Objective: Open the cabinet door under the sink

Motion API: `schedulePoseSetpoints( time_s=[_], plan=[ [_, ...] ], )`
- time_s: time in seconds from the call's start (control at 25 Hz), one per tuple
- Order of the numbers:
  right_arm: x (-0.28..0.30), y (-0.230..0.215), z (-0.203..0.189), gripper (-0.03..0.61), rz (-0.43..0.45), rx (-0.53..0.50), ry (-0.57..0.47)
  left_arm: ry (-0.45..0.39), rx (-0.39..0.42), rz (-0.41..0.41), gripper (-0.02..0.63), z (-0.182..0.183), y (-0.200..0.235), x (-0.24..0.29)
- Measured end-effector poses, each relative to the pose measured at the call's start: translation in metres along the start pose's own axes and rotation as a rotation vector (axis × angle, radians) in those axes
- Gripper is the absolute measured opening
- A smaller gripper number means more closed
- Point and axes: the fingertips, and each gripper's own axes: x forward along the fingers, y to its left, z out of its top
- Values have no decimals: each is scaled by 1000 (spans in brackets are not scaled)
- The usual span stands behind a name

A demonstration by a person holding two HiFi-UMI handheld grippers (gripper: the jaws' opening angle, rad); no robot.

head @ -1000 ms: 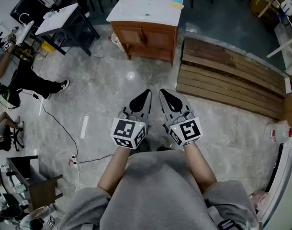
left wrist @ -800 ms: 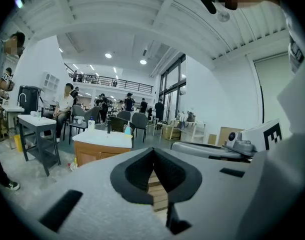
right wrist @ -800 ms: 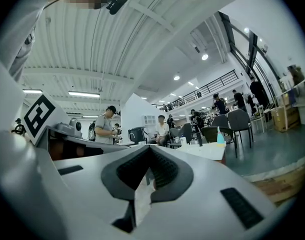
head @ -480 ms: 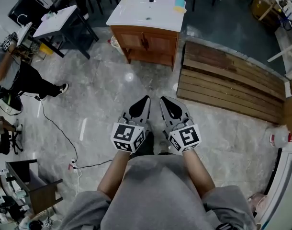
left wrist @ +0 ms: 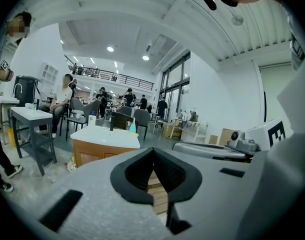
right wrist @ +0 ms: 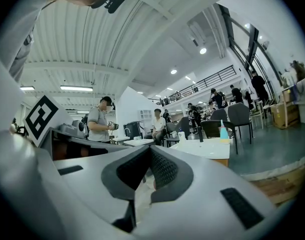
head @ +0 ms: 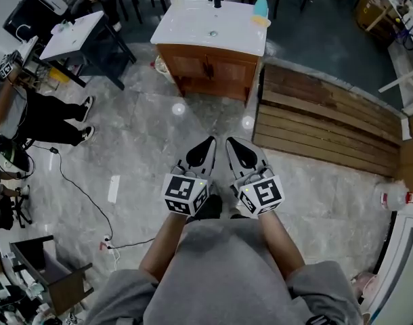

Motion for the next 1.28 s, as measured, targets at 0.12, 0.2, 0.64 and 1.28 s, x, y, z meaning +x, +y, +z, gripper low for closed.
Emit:
schedulePoseSetpoints(
  time_s=[0.12, 0.2, 0.64, 1.28],
  plan=[
    [21, -1, -2, 9, -15, -4, 12, 7, 2, -13, 8, 3, 19, 7],
    [35, -3, -2, 9, -26, -8, 17, 9, 6, -22, 8, 5, 32, 12],
    [87, -2, -15, 9, -73, -38, 67, 34, -18, -60, 8, -2, 92, 30],
    [152, -55, -44, 9, -35, -25, 141, 81, -44, -49, 8, -17, 144, 93]
  ],
)
